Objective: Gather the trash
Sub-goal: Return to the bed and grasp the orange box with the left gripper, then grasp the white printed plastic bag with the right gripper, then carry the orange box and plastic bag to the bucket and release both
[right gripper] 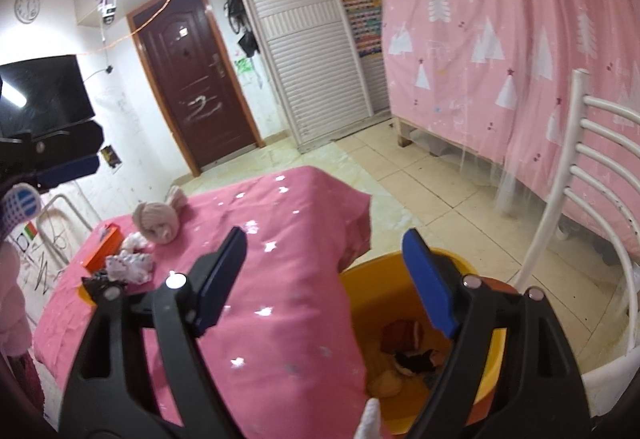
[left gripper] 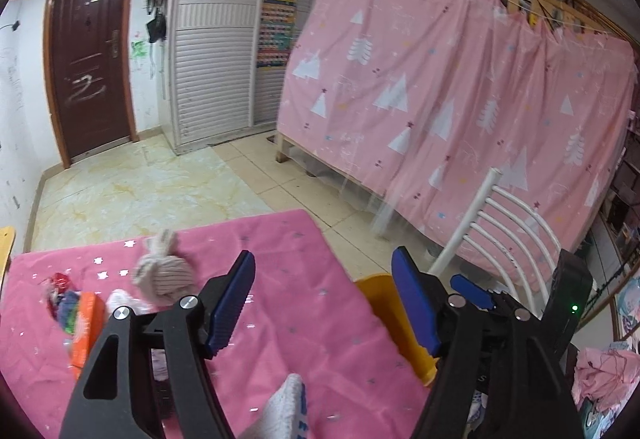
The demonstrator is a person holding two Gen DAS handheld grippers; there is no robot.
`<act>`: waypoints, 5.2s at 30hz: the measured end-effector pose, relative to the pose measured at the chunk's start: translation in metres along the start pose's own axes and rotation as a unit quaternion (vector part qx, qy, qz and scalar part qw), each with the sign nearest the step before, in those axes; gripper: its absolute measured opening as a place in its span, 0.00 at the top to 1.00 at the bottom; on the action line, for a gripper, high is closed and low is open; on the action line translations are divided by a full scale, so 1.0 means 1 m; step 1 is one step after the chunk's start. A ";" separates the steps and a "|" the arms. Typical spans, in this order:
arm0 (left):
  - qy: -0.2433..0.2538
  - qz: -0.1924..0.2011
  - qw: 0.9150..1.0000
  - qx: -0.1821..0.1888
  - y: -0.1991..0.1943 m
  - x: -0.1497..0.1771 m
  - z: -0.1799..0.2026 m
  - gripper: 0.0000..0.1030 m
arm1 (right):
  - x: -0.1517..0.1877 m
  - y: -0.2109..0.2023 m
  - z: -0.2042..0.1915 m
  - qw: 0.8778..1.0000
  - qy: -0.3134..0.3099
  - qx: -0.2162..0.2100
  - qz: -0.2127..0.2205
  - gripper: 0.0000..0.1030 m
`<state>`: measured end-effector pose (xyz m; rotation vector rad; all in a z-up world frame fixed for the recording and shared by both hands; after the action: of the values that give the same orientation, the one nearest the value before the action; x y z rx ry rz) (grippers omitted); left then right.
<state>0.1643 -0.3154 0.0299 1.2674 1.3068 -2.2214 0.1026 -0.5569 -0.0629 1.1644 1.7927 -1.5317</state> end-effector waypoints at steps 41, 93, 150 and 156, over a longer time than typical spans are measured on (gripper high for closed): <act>-0.079 -0.052 0.987 -0.133 -0.042 0.049 -0.210 0.37 | 0.025 0.045 -0.205 0.979 -0.164 -0.098 -0.076 0.16; -0.094 -0.035 0.990 -0.099 -0.073 0.077 -0.220 0.85 | 0.043 0.071 -0.237 0.961 -0.204 -0.124 -0.140 0.80; 0.063 -0.068 0.996 -0.008 0.009 0.048 0.021 0.85 | 0.027 0.028 0.034 0.997 0.002 -0.001 -0.074 0.49; 0.075 -0.083 0.994 0.003 0.029 0.051 0.042 0.85 | 0.028 0.031 0.052 0.997 0.029 0.003 -0.073 0.40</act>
<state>0.1290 -0.3562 -0.0179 1.3970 1.5137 -2.2789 0.1066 -0.5985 -0.1142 1.1130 1.9504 -1.6012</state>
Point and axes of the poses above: each gripper's, at about its wrist camera, not at the fingertips, and y roughly the way its jaws point, z to its right, x to its underside, the point moved 3 cm from there along y, roughly the way its jaws point, and after that the axes turned 6 degrees about x, right-handed, at the moved point
